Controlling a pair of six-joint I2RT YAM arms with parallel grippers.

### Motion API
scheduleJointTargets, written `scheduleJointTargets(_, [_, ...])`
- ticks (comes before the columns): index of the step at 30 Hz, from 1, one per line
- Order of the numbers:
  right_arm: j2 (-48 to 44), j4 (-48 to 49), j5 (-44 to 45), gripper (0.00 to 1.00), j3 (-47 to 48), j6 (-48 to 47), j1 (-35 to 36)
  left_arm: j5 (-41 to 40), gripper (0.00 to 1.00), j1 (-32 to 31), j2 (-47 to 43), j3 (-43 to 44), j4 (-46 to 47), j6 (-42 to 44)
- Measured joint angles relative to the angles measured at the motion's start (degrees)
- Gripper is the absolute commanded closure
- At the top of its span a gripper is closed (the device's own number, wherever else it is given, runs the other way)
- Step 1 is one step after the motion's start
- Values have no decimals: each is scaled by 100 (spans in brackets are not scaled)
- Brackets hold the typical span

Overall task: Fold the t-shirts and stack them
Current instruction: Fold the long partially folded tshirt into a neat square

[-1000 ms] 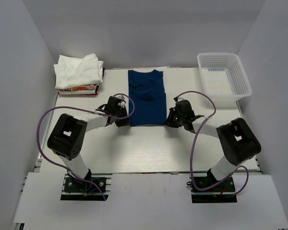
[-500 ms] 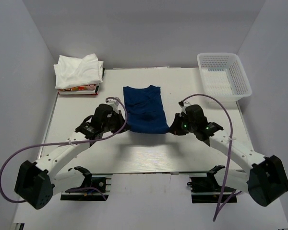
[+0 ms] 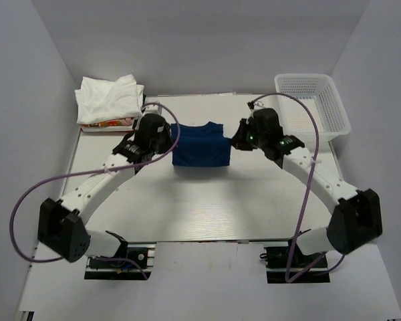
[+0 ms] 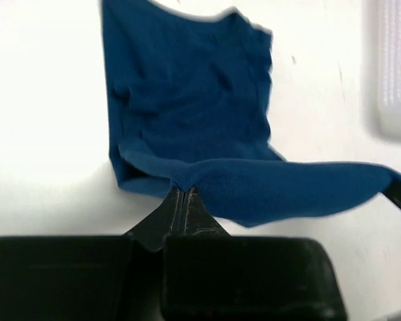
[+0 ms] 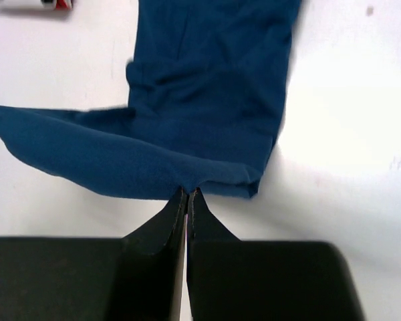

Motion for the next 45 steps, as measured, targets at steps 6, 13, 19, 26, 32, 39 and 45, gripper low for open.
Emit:
scheduleJointTargets(6, [1296, 31, -116, 100, 1333, -15, -341, -511, 100, 295, 1578, 1408, -188, 22])
scheduleJointTargets(13, [3010, 20, -531, 100, 2900, -46, -715, -505, 100, 826, 3283, 2863, -297, 208])
scheduleJointTargets(19, [4730, 57, -874, 100, 4293, -68, -970, -240, 100, 1130, 4527, 3818, -136, 337])
scheduleJointTargets(26, [6155, 87, -1139, 9, 5488, -22, -1200, 212, 0, 1340, 5884, 5088, -83, 769])
scheduleJointTargets(32, [5764, 140, -1513, 9, 5386, -435, -1270, 411, 0, 1392, 5648, 4878, 39, 831])
scheduleJointTargets(39, [3659, 713, -2232, 9, 3399, -763, -920, 1311, 0, 1255, 4352, 3180, 608, 793])
scheduleJointTargets(45, [3285, 2000, -3180, 9, 2079, -238, -623, 2057, 0, 1099, 3995, 2131, 1189, 466])
